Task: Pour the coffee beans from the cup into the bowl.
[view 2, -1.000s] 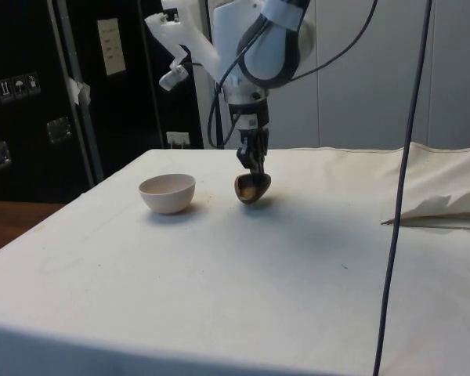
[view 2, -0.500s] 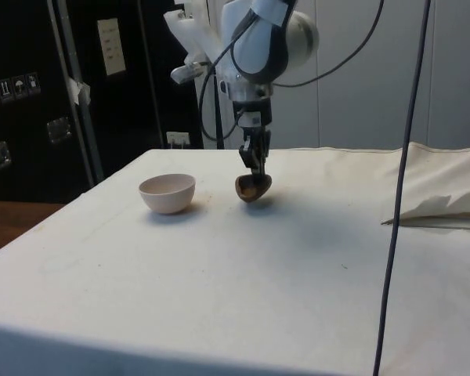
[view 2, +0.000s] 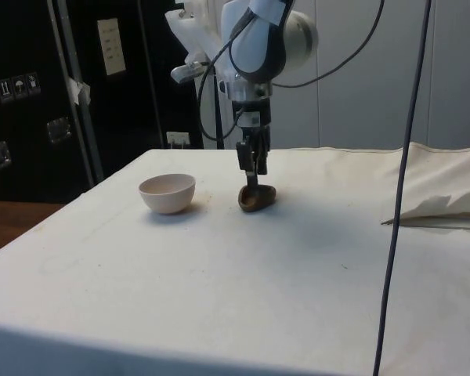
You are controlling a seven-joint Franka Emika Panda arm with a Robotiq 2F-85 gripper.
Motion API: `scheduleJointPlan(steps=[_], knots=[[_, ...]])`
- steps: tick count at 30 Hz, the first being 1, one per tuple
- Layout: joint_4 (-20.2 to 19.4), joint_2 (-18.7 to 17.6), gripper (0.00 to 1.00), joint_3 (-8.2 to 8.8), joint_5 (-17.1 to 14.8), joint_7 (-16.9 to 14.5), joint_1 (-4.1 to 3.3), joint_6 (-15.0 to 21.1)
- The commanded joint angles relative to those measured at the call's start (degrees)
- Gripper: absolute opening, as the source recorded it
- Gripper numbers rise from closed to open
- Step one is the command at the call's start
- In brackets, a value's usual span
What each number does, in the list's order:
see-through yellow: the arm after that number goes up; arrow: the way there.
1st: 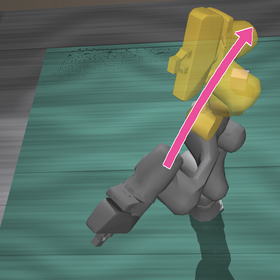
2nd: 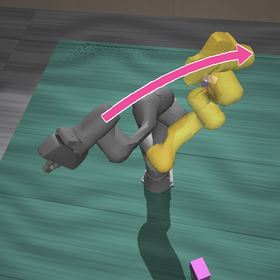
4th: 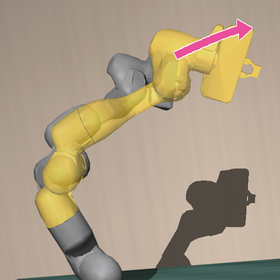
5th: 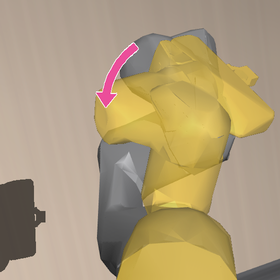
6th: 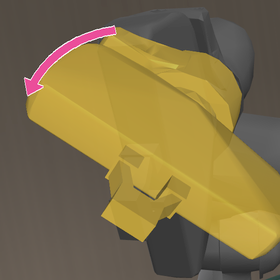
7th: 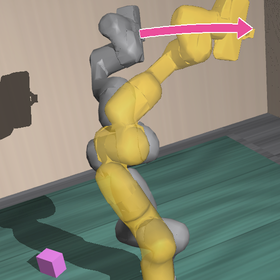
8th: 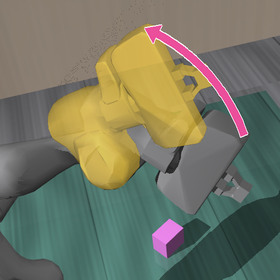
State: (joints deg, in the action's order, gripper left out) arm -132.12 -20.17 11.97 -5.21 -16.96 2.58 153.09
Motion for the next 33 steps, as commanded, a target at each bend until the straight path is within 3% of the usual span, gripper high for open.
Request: scheduleJointPlan(steps=[1,4,5,6,9,14,28,33], knots=[[0.0,-0.1,0.62,0.06,0.0,0.1,-0.11,0.3],[0.0,0.0,0.77,0.0,0.0,0.0,-0.06,0.0],[0.0,-0.1,0.77,0.06,0.1,0.2,-0.11,0.3],[0.0,-0.1,0.88,0.11,0.1,0.1,-0.11,0.2],[-0.2,1.4,1.0,0.29,0.3,0.2,-0.23,-0.7],[-0.1,2.4,1.0,0.06,0.0,0.0,-0.06,-1.4],[-0.6,10.1,1.0,0.57,1.1,0.5,-0.23,-7.6],[-0.4,10.9,1.0,0.4,0.3,0.0,-0.06,-8.6]])
